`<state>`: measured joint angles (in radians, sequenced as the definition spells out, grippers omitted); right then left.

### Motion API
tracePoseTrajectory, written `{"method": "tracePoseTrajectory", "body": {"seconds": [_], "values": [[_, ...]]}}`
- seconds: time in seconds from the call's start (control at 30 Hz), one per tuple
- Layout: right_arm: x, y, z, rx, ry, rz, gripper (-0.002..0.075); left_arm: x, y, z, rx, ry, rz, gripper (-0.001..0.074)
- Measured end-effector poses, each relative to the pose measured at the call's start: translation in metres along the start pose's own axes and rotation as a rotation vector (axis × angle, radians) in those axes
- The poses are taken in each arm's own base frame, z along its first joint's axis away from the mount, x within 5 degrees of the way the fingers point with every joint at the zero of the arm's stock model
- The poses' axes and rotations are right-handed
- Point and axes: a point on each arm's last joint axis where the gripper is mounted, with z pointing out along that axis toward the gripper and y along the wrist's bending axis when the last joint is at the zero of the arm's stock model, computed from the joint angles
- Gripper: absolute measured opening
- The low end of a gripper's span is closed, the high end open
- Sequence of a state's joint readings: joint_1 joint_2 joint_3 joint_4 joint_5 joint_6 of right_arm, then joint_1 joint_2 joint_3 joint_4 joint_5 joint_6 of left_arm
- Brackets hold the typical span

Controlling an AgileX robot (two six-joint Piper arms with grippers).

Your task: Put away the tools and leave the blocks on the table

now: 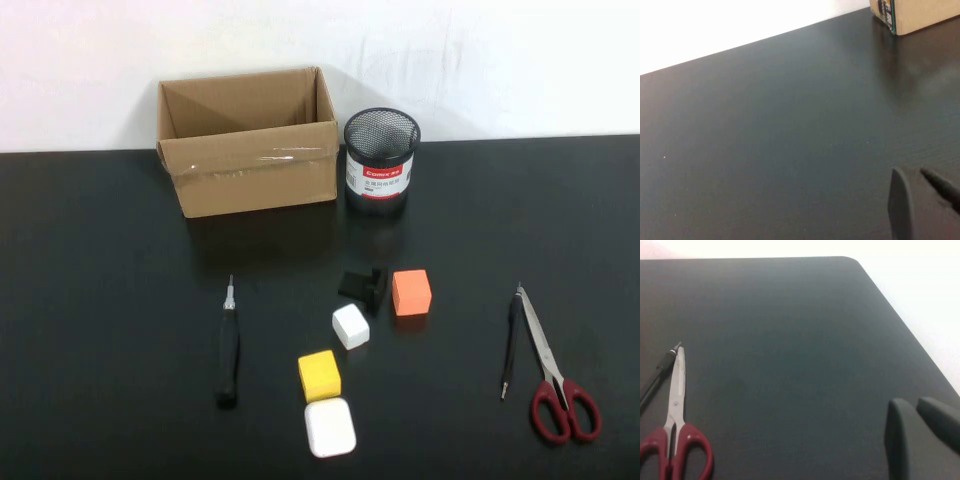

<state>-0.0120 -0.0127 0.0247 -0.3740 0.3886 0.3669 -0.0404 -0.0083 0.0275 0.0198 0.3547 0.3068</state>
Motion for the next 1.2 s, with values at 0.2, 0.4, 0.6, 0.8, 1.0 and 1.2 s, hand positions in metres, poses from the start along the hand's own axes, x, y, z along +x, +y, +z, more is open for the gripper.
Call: {"method": "tracePoseTrajectory", "body": {"seconds": [0.2, 0.4, 0.6, 0.8, 1.0, 1.2], "values": [[0.0000, 0.0000, 0.0000, 0.000, 0.000, 0.000, -0.0011, 0.0000, 0.0000, 0.0000, 0.000, 0.000, 0.000, -0.0003], [0.0000, 0.0000, 0.0000, 0.000, 0.000, 0.000, -0.0011, 0.0000, 0.0000, 0.0000, 0.000, 0.000, 0.000, -0.0003], [0.0000, 0.0000, 0.0000, 0.000, 0.000, 0.000, -0.0011, 0.0000, 0.0000, 0.0000, 0.000, 0.000, 0.000, -0.0003], [0.0000, 0.0000, 0.0000, 0.000, 0.000, 0.000, -0.0011, 0.0000, 0.0000, 0.0000, 0.000, 0.000, 0.000, -0.0003], [0.0000, 0.0000, 0.0000, 0.000, 0.000, 0.000, -0.0011, 0.0000, 0.0000, 0.0000, 0.000, 0.000, 0.000, -0.0003], [-0.0089, 0.0040, -0.0001, -0.044, -0.109, -0.001, -0.0011, 0.0000, 0.0000, 0.0000, 0.000, 0.000, 0.000, -0.0003]]}}
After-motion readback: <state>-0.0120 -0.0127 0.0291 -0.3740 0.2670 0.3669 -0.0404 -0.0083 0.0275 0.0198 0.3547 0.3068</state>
